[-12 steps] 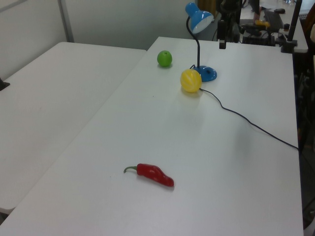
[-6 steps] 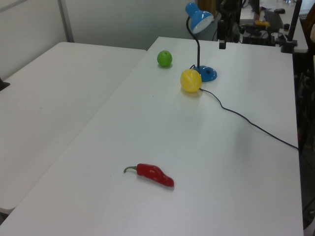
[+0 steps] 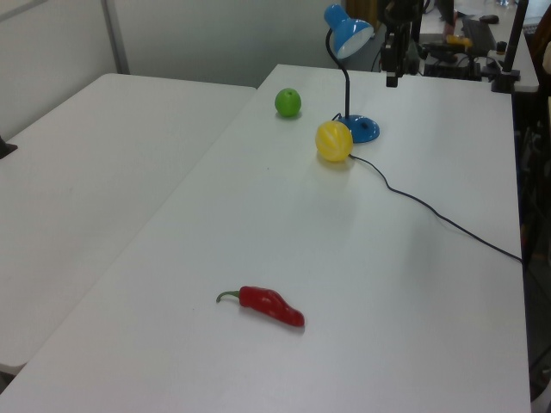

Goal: Turn on desk lamp

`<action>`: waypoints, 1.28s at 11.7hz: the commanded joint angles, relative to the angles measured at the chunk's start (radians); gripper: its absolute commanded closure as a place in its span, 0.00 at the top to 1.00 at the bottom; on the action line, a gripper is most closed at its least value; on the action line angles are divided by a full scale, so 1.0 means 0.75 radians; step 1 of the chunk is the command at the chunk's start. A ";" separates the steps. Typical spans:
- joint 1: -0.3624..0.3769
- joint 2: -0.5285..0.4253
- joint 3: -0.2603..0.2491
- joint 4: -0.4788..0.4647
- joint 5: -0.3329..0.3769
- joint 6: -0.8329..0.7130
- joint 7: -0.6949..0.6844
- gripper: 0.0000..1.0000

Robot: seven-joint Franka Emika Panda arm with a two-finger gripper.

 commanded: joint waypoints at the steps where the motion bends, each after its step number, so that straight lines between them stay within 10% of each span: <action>1: 0.002 -0.007 -0.004 -0.009 0.000 -0.007 0.007 0.00; 15: -0.269 0.106 -0.021 -0.230 0.002 0.293 0.060 0.00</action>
